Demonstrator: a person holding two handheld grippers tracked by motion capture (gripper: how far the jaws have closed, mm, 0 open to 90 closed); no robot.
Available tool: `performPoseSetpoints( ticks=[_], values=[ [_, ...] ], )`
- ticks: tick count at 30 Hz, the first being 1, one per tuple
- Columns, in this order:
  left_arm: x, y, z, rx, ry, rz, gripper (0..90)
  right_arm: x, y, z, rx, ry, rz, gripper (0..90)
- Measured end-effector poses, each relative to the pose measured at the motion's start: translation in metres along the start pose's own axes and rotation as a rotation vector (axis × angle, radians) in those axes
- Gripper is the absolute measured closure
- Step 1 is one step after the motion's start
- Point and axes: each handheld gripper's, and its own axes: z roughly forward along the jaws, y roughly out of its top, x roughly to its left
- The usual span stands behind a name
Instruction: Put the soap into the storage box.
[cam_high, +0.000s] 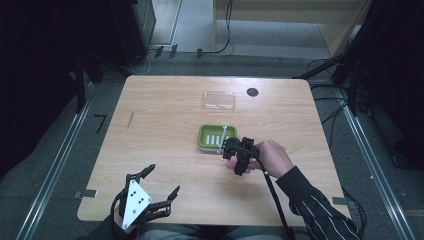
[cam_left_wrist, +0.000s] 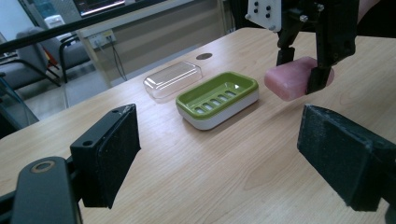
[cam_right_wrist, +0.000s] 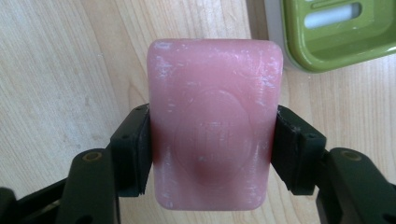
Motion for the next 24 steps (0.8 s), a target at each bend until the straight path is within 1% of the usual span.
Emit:
performPoseSetpoints(
  ticks=[2,5,6,11,12,13,16,18,20,22,23,24],
  values=[
    [0.000,0.000,0.000,0.000,0.002,-0.001,13.6,-0.002,0.001,-0.001,-0.005,-0.006,-0.018,39.0],
    [0.000,0.000,0.000,0.000,0.001,0.000,13.6,-0.004,0.001,-0.002,-0.010,-0.006,-0.013,38.9],
    [0.000,0.000,0.000,0.001,0.001,-0.001,13.6,-0.005,0.002,-0.003,-0.007,-0.006,-0.025,39.0],
    [0.000,0.000,0.000,0.000,0.001,0.000,13.6,-0.007,0.003,-0.004,-0.004,-0.009,-0.030,39.0],
    [0.000,0.000,0.000,0.000,0.001,0.000,13.6,-0.008,0.004,-0.004,-0.008,-0.011,-0.044,39.0],
    [0.000,0.000,0.000,0.001,0.001,0.001,13.6,-0.008,0.004,-0.005,-0.004,-0.012,-0.036,39.0],
    [0.000,0.000,0.000,0.000,0.001,-0.001,13.7,-0.010,0.006,-0.008,-0.010,-0.017,-0.041,39.0],
    [0.000,0.000,0.000,0.000,0.000,-0.001,13.7,-0.012,0.007,-0.009,-0.019,-0.020,-0.056,39.0],
    [0.000,0.000,0.000,0.000,0.000,-0.001,13.6,-0.013,0.008,-0.011,-0.015,-0.020,-0.048,39.0],
    [0.000,0.000,0.000,-0.001,0.000,-0.001,13.6,-0.015,0.009,-0.012,-0.023,-0.024,-0.061,39.0],
    [0.000,0.000,0.000,-0.001,0.000,-0.001,13.6,-0.015,0.009,-0.013,-0.017,-0.022,-0.054,39.0],
    [0.000,0.000,0.000,-0.001,-0.001,-0.001,13.6,-0.016,0.010,-0.013,-0.022,-0.025,-0.060,39.0]
  ],
)
